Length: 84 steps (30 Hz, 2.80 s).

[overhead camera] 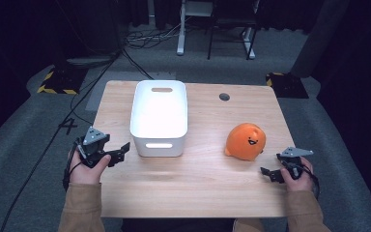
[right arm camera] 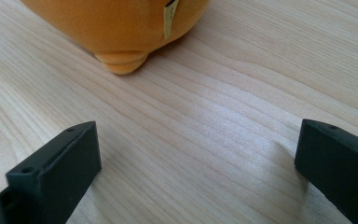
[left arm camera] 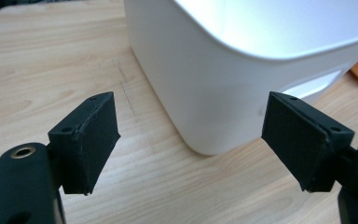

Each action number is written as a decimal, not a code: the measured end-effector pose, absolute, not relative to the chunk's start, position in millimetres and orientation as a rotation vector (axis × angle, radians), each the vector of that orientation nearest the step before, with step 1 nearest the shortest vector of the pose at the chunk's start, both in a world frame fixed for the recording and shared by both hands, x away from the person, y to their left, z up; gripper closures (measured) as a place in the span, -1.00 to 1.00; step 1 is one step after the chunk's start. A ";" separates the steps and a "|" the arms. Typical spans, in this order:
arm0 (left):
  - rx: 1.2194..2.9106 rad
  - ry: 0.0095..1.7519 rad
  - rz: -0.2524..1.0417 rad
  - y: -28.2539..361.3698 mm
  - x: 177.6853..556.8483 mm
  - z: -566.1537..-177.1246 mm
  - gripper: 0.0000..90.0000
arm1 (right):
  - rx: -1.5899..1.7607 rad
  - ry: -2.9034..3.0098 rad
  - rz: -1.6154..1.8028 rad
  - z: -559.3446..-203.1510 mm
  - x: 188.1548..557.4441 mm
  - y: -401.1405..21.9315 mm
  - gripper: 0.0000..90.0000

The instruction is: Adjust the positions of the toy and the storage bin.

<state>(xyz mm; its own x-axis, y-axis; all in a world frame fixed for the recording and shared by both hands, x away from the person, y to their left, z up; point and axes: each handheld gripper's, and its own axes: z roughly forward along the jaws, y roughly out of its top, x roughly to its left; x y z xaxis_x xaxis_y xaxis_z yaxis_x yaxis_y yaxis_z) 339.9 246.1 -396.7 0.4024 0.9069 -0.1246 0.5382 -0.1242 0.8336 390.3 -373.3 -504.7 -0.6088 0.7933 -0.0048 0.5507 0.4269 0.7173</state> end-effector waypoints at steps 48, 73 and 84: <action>1.740 1.159 0.498 209.3 395.0 -408.2 -0.24 | 1.151 2.344 0.980 -504.8 389.7 -373.4 -1.00; 1.840 1.045 0.479 164.0 362.8 -404.8 -0.34 | 1.151 2.342 0.982 -504.9 389.8 -373.3 -1.00; 1.855 0.995 0.419 143.5 332.3 -406.6 -0.38 | 1.151 2.342 0.982 -504.9 389.8 -373.4 -0.99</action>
